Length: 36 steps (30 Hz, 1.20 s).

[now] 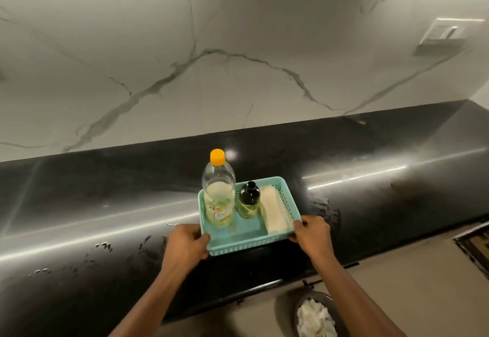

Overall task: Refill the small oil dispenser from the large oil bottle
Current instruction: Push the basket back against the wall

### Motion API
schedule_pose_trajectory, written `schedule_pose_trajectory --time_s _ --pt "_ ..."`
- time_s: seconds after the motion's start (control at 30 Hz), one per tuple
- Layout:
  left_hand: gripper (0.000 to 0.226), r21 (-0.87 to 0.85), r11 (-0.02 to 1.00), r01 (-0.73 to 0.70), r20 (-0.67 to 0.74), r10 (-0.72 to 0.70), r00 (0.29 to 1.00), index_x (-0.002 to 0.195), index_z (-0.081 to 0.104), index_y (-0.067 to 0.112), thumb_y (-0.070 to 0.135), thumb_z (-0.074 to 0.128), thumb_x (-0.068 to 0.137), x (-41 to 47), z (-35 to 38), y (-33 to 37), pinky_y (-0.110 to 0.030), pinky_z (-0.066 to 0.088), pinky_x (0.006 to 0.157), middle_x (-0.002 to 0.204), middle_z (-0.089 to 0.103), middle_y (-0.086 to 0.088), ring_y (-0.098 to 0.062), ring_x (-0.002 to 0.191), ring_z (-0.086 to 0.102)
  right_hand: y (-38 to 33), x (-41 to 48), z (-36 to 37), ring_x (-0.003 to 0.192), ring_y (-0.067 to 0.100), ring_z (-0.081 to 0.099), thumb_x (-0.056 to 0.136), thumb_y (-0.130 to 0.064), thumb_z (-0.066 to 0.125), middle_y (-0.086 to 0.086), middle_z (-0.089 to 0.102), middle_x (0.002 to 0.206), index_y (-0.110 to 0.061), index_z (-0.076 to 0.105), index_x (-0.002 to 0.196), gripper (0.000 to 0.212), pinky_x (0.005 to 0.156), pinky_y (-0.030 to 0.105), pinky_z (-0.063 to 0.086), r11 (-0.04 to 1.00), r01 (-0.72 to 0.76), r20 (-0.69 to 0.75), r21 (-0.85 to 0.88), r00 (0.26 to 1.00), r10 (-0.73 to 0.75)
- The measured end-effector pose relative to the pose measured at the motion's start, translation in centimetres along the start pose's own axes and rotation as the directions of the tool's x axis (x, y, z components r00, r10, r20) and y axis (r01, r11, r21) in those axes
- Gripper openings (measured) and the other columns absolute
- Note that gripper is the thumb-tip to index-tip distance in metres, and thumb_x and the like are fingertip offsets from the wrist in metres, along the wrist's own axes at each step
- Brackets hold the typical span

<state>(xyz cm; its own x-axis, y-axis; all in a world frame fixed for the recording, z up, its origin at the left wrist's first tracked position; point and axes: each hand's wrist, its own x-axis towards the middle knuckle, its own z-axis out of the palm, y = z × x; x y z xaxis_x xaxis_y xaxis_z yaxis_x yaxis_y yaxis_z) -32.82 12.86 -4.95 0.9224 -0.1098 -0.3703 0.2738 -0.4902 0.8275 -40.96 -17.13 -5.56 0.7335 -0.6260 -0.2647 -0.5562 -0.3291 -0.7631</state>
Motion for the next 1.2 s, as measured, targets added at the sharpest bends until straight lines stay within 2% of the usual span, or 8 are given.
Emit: schedule_pose_trajectory --time_s 0.17,0.23,0.37,0.5,0.7,0.83,1.03,1.2 --pt "0.017 0.069 0.997 -0.029 0.031 0.027 0.999 0.082 0.078 0.002 0.003 0.069 0.095 2.8 -0.9 1.3 -0.046 0.069 0.066 0.079 0.082 -0.008 -0.022 0.065 0.081 -1.3 1.3 0.6 0.071 0.015 0.077 0.102 -0.009 0.066 0.018 0.076 0.115 -0.001 0.077 0.103 0.013 0.063 0.033 0.067 1.000 0.014 -0.039 0.005 0.999 -0.013" --pt "0.015 0.082 0.996 -0.036 0.035 0.034 0.999 0.084 0.078 0.000 0.004 0.069 0.095 4.3 -1.2 2.4 -0.044 0.069 0.064 0.081 0.082 -0.007 -0.021 0.065 0.081 -2.3 2.2 0.4 0.069 0.016 0.078 0.102 -0.009 0.066 0.017 0.077 0.113 -0.003 0.077 0.101 0.012 0.064 0.035 0.068 0.999 0.025 -0.072 0.032 0.997 -0.022" --pt "0.013 0.100 0.991 -0.089 0.043 0.085 0.995 0.086 0.078 -0.001 0.009 0.071 0.091 8.3 -1.7 5.7 -0.055 0.067 0.066 0.080 0.082 -0.008 -0.026 0.068 0.081 -5.0 5.8 -0.5 0.073 0.017 0.080 0.101 -0.013 0.068 0.016 0.077 0.116 -0.004 0.077 0.107 0.013 0.066 0.038 0.068 0.997 0.046 -0.098 0.057 0.994 -0.040" --pt "0.011 0.109 0.988 -0.109 0.014 0.108 0.994 0.089 0.077 -0.002 0.006 0.072 0.094 12.4 -1.1 10.3 -0.046 0.069 0.067 0.086 0.082 -0.010 -0.021 0.067 0.082 -8.2 11.4 -1.5 0.073 0.018 0.080 0.101 -0.014 0.070 0.014 0.077 0.114 -0.003 0.077 0.110 0.016 0.066 0.039 0.068 0.997 0.042 -0.099 0.064 0.994 -0.036" --pt "0.011 0.124 0.990 -0.069 -0.065 0.077 0.995 0.089 0.077 0.000 0.008 0.072 0.094 18.8 0.9 13.9 -0.042 0.070 0.066 0.090 0.081 -0.010 -0.020 0.069 0.082 -11.4 20.8 -1.0 0.075 0.024 0.079 0.101 -0.009 0.068 0.020 0.075 0.118 0.003 0.077 0.108 0.016 0.067 0.043 0.069 0.996 0.054 -0.031 0.075 0.998 -0.051" --pt "0.014 0.146 0.989 -0.036 -0.097 0.050 0.994 0.080 0.071 0.004 0.005 0.071 0.094 22.0 2.0 15.4 -0.042 0.070 0.070 0.086 0.080 -0.015 -0.023 0.069 0.082 -12.3 26.2 0.3 0.082 0.031 0.078 0.099 -0.005 0.066 0.023 0.073 0.124 0.006 0.074 0.121 0.025 0.070 0.045 0.069 0.997 0.029 0.010 0.078 1.000 -0.030" --pt "0.011 0.182 0.983 0.030 -0.149 -0.003 0.989 0.085 0.073 0.002 0.004 0.068 0.095 26.1 3.4 16.6 -0.040 0.069 0.073 0.083 0.079 -0.015 -0.024 0.071 0.081 -13.6 31.1 2.4 0.068 0.023 0.073 0.100 0.000 0.064 0.024 0.071 0.125 0.007 0.070 0.125 0.027 0.075 0.045 0.068 0.993 -0.035 0.045 0.109 0.999 0.030" --pt "0.009 0.181 0.979 0.099 -0.189 -0.064 0.980 0.085 0.069 0.004 0.002 0.069 0.093 28.6 4.1 16.9 -0.042 0.069 0.069 0.087 0.077 -0.017 -0.028 0.070 0.080 -14.0 33.0 2.8 0.088 0.034 0.078 0.101 -0.001 0.064 0.024 0.070 0.126 0.006 0.067 0.129 0.029 0.067 0.038 0.068 0.981 -0.134 0.100 0.143 0.988 0.120"
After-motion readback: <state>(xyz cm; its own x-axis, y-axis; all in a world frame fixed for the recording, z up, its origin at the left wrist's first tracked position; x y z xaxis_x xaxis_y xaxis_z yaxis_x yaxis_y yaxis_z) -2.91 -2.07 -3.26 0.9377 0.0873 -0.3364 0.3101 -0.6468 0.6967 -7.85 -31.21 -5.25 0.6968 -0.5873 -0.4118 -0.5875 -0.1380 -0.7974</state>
